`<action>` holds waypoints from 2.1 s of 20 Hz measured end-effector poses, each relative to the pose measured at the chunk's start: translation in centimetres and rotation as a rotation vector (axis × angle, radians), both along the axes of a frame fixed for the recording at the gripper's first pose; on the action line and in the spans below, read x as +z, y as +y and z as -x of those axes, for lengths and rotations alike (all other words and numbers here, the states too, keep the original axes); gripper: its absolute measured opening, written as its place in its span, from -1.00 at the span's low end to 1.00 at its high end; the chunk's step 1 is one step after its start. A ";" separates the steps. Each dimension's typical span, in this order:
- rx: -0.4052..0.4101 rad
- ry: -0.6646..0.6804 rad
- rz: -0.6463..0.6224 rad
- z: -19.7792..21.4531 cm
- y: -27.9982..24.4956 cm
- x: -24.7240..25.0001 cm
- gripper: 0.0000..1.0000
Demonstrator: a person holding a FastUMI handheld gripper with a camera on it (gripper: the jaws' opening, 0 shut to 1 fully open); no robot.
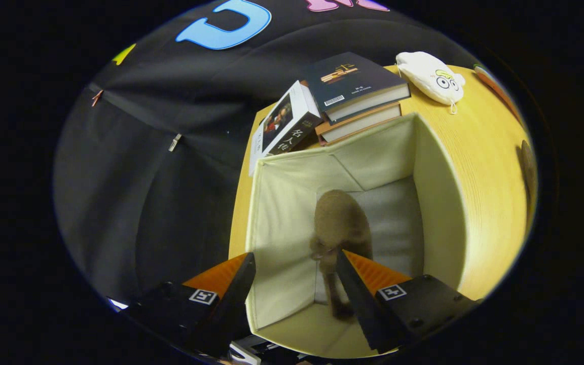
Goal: Open the storage box then place both shoes into the box .Put the left shoe in first, then the right shoe, with the right side of both shoes facing outward in a uniform manner.
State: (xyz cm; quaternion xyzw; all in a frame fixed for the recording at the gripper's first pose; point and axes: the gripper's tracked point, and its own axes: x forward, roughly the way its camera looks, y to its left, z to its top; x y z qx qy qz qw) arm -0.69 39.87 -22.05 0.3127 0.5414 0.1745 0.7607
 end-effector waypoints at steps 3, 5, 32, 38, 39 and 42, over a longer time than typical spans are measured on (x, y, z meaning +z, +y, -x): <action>0.026 -0.078 -0.003 0.7 -2.1 2.9 0.96; 0.028 -0.149 0.022 0.9 -4.7 4.6 0.96; 0.132 -0.181 0.603 5.0 -53.2 -11.8 0.95; 0.134 -0.124 0.632 2.9 -55.1 -17.5 0.96; 0.126 -0.107 0.621 2.8 -55.0 -18.1 0.97; 0.102 -0.075 0.582 2.0 -54.7 -19.2 0.97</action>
